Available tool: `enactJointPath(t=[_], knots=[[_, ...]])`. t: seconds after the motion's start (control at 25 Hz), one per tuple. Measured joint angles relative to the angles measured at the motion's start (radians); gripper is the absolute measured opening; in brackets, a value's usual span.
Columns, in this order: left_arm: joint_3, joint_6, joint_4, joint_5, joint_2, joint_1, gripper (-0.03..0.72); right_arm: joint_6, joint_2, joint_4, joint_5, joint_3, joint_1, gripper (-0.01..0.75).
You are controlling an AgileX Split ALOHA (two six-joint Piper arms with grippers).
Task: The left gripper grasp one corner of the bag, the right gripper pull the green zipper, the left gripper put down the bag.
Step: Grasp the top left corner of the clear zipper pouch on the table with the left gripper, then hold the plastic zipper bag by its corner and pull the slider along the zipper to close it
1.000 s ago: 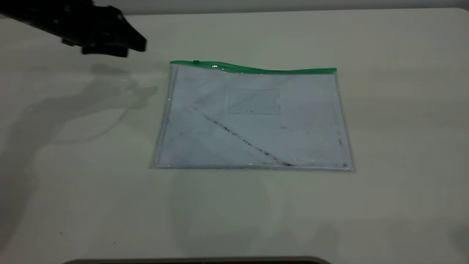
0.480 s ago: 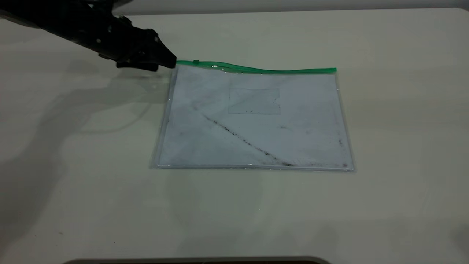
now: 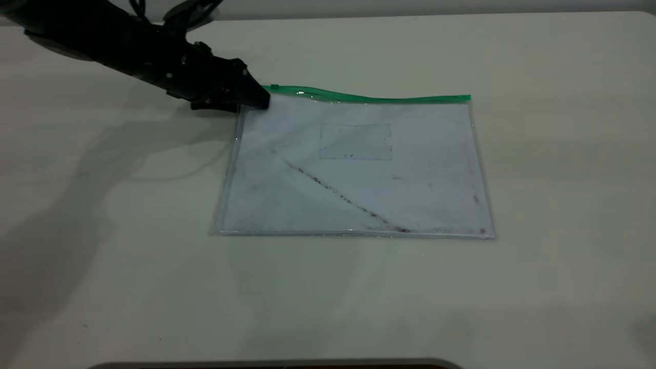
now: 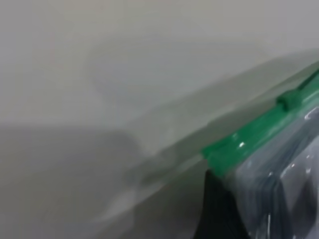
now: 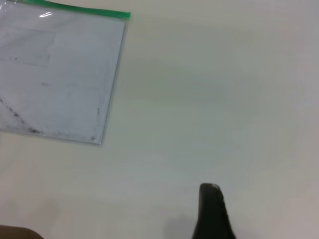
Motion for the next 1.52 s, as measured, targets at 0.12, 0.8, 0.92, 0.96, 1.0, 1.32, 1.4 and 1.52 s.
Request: enactJointPath(t=[0.12,0.8,0.92,0.96,1.0,1.32,1.4,1.52], knots=[[-0.011,0.000,-0.022,0.007,0.014,-0.019,0.572,0.000,0.000,0.000,0.000,0.000,0.000,0.561],[-0.192,0.546,0.038,0.333,0.035,-0.042,0.053,-0.225,0.189,0.074,-0.027,-0.129,0.000,0.561],[-0.303,0.591,0.105,0.485,0.035,-0.042,0.053,-0.342,0.304,0.153,-0.063,-0.163,0.000,0.561],[-0.338,0.593,0.129,0.538,0.035,-0.042,0.053,-0.382,0.346,0.189,-0.076,-0.173,0.000,0.561],[-0.380,0.594,0.160,0.574,0.035,-0.043,0.053,-0.433,0.382,0.229,-0.087,-0.184,0.000,0.561],[-0.586,0.572,0.384,0.642,0.035,-0.049,0.053,-0.878,0.643,0.582,-0.137,-0.272,0.000,0.561],[-0.600,0.574,0.397,0.643,0.035,-0.058,0.053,-0.991,0.691,0.679,-0.149,-0.283,0.000,0.561],[-0.607,0.589,0.426,0.643,0.035,-0.093,0.053,-1.202,0.764,0.840,-0.163,-0.289,0.000,0.561]])
